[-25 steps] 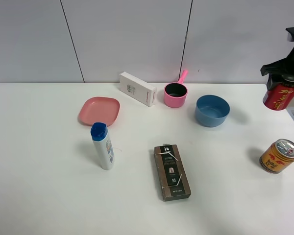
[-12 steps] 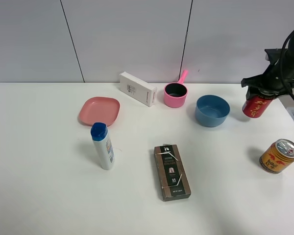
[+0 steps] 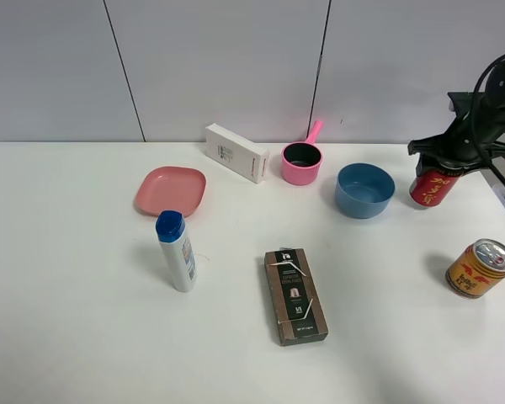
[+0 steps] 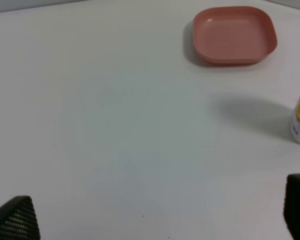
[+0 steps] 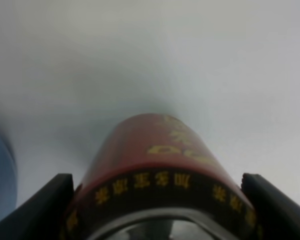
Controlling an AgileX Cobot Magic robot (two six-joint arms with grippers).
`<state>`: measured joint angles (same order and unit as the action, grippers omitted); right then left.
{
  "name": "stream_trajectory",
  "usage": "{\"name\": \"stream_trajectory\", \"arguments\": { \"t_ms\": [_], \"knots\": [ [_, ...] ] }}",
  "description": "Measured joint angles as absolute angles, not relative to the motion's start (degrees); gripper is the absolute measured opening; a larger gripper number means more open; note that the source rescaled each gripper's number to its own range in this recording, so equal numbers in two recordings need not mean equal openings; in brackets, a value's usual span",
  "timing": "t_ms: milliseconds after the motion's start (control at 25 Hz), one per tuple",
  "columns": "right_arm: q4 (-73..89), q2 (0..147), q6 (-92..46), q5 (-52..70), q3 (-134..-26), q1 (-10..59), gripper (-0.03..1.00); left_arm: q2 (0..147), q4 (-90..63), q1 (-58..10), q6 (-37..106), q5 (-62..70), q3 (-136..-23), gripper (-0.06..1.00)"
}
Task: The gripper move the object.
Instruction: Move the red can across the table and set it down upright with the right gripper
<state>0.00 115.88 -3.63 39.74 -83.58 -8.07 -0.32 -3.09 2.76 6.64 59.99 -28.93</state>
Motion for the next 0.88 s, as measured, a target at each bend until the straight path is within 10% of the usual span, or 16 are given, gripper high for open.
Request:
{"name": "stream_trajectory", "arguments": {
  "t_ms": [760,880],
  "knots": [
    [0.0,118.6,-2.8,38.1,-83.9,-8.1,0.01,-0.3,-3.1,2.8,6.6,60.0,-28.9,1.00],
    [0.0,119.0,-2.7,38.1,-83.9,-8.1,0.64,-0.3,-3.1,2.8,6.6,60.0,-28.9,1.00]
  ]
}}
